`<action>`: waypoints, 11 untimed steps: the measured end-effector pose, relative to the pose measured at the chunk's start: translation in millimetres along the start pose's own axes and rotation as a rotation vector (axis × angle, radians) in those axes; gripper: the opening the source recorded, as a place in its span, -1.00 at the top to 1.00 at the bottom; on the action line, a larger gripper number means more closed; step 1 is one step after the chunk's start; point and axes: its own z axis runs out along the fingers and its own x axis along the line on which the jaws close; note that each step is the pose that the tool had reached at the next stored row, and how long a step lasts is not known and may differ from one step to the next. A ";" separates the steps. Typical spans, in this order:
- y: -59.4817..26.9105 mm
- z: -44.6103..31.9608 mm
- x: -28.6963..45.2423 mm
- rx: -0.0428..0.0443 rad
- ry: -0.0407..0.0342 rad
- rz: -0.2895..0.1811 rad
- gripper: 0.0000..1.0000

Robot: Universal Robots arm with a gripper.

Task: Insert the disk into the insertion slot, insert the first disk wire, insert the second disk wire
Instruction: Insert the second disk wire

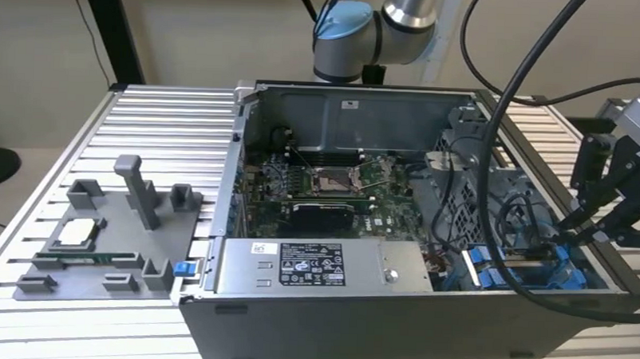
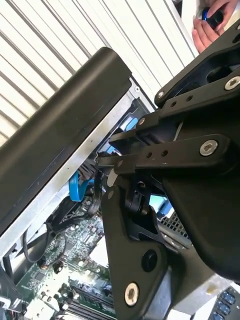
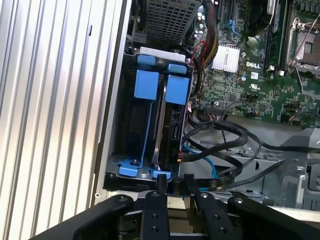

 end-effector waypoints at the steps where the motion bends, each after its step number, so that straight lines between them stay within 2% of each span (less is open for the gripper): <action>1: -0.2 1.2 0.2 -0.0010 0.0001 0.000 -1.00; 7: -0.5 3.3 0.5 -0.0031 -0.0001 0.000 -1.00; 8: -0.5 3.4 0.5 -0.0031 -0.0001 0.000 1.00; 11: -0.5 3.5 0.5 -0.0031 -0.0001 0.000 1.00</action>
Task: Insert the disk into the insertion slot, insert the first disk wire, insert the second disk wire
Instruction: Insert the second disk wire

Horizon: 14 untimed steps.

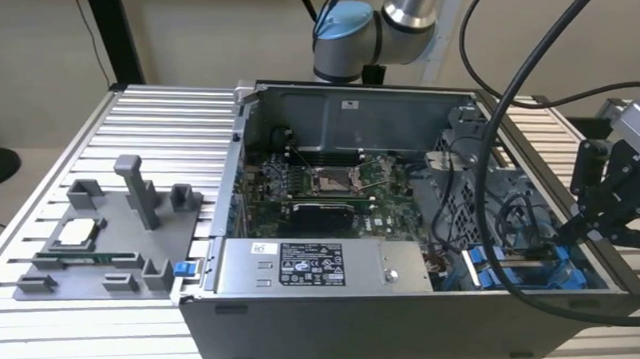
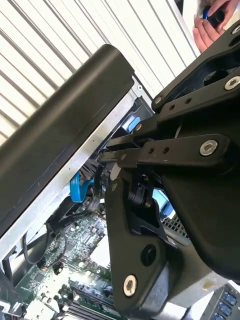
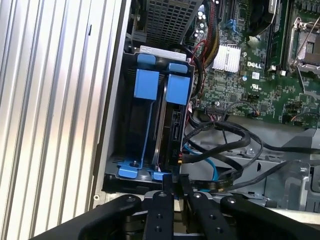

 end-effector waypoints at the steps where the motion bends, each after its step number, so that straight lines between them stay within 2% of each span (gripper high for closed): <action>1: 0.0 0.0 0.0 0.0000 0.0000 0.000 1.00; 14: -0.3 3.5 0.4 -0.0025 -0.0005 0.000 1.00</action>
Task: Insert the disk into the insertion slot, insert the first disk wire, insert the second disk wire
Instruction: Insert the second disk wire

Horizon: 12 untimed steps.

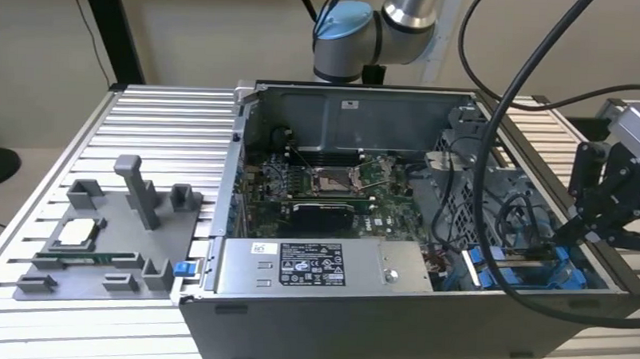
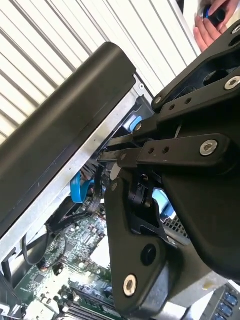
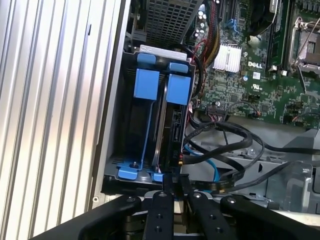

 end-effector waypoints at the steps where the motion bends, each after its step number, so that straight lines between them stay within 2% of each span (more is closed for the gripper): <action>1: 0.0 0.3 0.0 -0.0001 0.0001 0.000 1.00; 5: -0.1 1.3 0.2 -0.0002 0.0002 0.000 1.00; 6: -0.2 1.6 0.2 -0.0002 0.0001 0.000 -1.00; 12: -0.2 2.2 0.2 -0.0003 -0.0003 0.000 -1.00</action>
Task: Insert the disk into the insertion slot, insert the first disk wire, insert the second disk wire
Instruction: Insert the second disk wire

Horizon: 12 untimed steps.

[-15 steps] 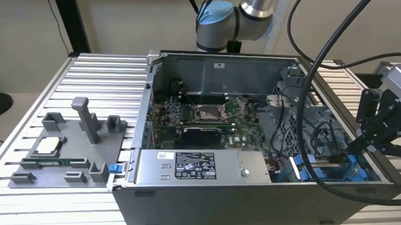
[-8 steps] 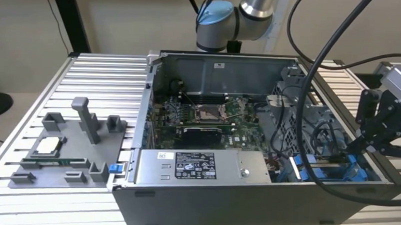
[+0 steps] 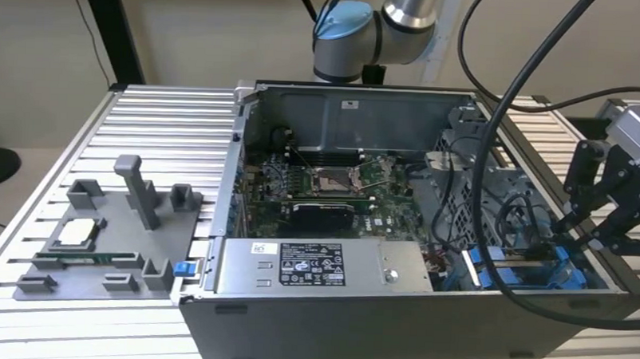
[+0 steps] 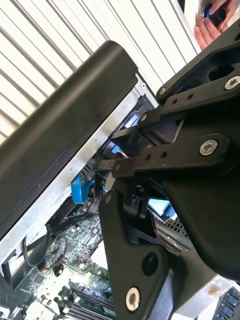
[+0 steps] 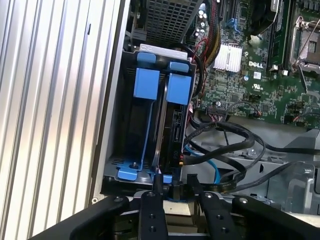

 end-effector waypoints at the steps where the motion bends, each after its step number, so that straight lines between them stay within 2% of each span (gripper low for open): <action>1: 0.0 0.1 0.0 0.0000 -0.0001 0.000 -1.00; 3: 0.0 0.2 -0.1 0.0002 -0.0013 0.000 -1.00; 6: 0.0 0.4 -0.1 0.0016 -0.0102 0.003 -1.00; 7: 0.1 0.4 -0.1 0.0022 -0.0140 0.004 1.00; 12: 0.2 0.9 -0.1 0.0046 -0.0251 0.012 1.00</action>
